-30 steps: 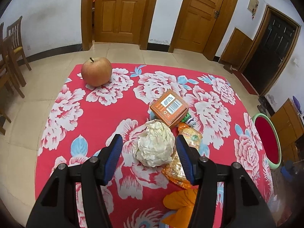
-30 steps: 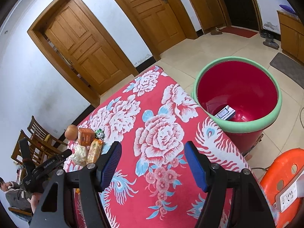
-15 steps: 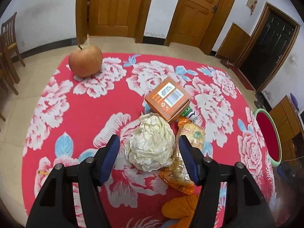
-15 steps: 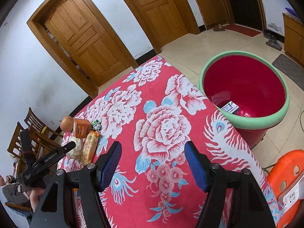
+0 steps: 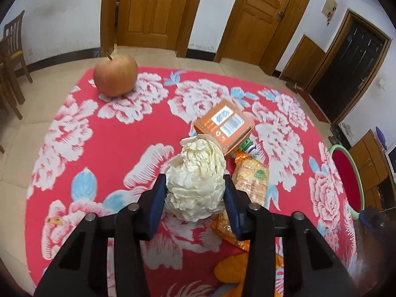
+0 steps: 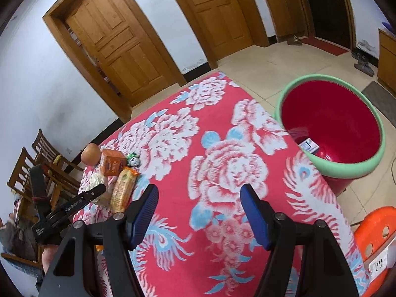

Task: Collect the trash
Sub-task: 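Grasp the cream wrapper with left tool while right tool grasps snack bag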

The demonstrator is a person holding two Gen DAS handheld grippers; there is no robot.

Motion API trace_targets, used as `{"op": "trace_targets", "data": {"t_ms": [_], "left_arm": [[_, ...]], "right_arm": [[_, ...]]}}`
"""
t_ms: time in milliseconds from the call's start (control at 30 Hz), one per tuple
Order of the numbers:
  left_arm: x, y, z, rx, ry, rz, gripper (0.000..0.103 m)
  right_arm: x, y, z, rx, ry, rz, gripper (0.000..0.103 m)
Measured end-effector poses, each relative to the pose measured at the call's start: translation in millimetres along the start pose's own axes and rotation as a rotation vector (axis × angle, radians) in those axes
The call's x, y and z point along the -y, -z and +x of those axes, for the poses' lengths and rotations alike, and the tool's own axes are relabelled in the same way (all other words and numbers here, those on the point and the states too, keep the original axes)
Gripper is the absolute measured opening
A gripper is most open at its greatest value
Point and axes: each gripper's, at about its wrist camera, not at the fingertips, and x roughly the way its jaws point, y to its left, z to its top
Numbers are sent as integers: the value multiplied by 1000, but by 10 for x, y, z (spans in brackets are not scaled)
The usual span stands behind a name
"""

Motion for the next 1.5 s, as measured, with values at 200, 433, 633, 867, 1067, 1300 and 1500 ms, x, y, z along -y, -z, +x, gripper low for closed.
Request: {"op": "trace_targets", "data": {"t_ms": [200, 433, 633, 867, 1067, 1300, 1500], "left_arm": [[-213, 14, -222, 44, -32, -45, 45], [-427, 93, -265, 46, -76, -65, 45], [-544, 115, -207, 47, -76, -99, 45], [-653, 112, -213, 62, -64, -128, 45], [-707, 100, -211, 67, -52, -143, 45], [-699, 107, -207, 67, -50, -138, 45], [-657, 113, -219, 71, -38, -123, 45]], "right_arm": [[-361, -59, 154, -43, -29, -33, 71], [-897, -7, 555, -121, -51, -140, 71], [-1297, 111, 938, -186, -42, -227, 71], [-1491, 215, 1254, -215, -5, -268, 71], [-1549, 234, 1394, -208, 16, -263, 71], [-1565, 258, 1389, -163, 62, -300, 51], [-1402, 207, 1317, -161, -3, -231, 48]]}}
